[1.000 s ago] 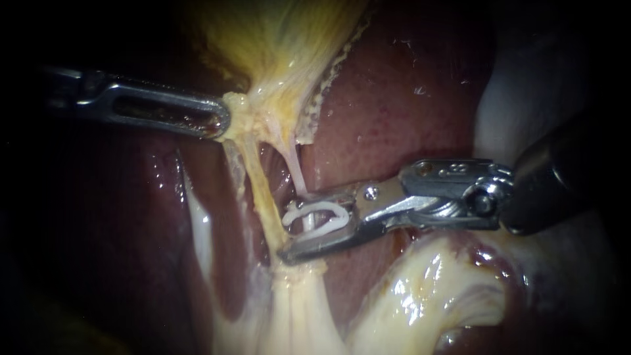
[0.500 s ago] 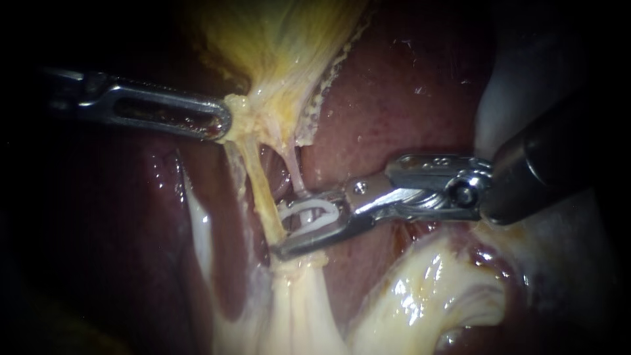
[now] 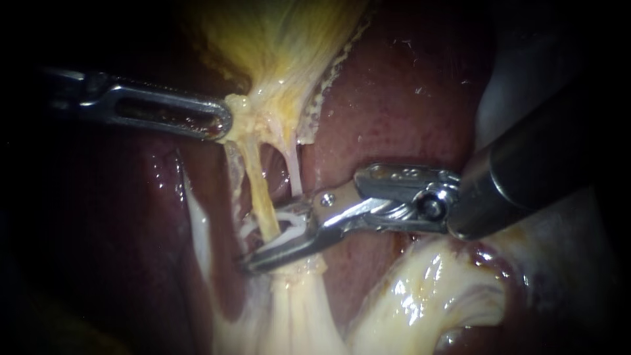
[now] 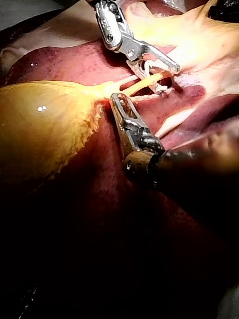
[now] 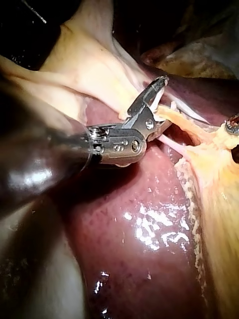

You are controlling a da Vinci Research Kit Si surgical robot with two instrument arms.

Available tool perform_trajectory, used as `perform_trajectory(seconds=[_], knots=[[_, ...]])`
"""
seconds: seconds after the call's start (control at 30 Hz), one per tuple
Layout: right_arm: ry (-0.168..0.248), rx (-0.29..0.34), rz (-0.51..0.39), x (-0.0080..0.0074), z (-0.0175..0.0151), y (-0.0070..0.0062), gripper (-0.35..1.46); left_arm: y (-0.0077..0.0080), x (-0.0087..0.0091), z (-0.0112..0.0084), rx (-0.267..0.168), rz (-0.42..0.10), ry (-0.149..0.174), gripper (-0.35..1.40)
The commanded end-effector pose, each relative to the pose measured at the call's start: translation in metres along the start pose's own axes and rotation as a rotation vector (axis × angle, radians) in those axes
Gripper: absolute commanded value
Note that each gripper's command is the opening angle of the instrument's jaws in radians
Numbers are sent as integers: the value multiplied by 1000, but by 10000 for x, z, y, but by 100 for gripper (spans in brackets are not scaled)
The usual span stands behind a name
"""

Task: Clipping first clip left tube

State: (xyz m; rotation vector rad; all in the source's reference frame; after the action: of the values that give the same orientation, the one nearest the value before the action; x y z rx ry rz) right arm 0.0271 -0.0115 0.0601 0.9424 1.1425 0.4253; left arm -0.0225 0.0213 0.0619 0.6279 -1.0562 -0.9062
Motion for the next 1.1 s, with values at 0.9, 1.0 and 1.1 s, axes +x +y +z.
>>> perform_trajectory(seconds=[0.9, 1.0, 1.1], knots=[[-58, 8, 12, 8, 12, -32, -35, 1, 1, 0, -2, 1, 3, -35], [-83, -22, 6, 7, 10, -32, -35, 1, 1, 0, -2, 1, 3, -35], [-89, -25, -2, 4, 11, -31, -35, 1, 1, 0, -2, 1, 3, -35]])
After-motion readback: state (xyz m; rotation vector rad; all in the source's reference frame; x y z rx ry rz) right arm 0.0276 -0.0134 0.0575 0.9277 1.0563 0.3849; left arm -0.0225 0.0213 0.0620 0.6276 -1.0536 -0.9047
